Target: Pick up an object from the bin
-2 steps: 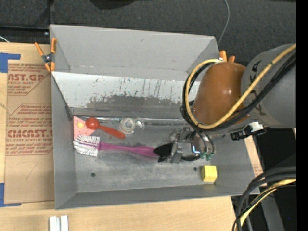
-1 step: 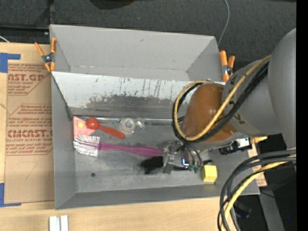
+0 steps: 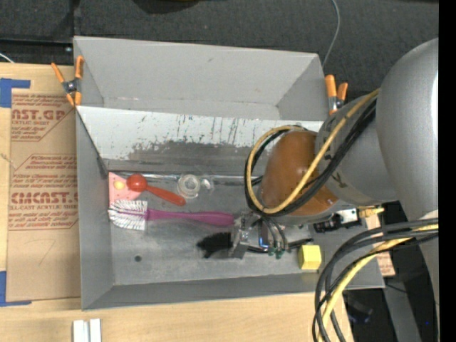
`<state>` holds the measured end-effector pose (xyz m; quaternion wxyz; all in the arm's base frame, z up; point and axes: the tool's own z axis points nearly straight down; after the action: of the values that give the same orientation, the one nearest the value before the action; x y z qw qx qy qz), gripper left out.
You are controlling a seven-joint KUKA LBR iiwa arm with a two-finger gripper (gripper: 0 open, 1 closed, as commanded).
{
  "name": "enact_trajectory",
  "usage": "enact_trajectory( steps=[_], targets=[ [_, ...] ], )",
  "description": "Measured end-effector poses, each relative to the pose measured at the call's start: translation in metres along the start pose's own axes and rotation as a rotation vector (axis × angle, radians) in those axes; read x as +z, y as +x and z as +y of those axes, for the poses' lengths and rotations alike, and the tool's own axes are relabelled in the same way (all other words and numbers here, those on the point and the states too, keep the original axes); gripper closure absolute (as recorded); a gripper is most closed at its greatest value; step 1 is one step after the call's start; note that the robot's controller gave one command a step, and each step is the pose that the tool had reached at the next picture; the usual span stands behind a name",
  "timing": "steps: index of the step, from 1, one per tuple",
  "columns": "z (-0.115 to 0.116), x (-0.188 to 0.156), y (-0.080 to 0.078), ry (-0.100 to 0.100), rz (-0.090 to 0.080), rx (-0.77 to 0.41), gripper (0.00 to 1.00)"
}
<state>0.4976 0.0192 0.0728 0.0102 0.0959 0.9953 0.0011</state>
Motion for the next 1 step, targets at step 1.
enact_trajectory(
  steps=[1],
  targets=[
    [-0.0082,-0.0985,-0.0123,0.003,0.015,-0.006,1.00]
  ],
)
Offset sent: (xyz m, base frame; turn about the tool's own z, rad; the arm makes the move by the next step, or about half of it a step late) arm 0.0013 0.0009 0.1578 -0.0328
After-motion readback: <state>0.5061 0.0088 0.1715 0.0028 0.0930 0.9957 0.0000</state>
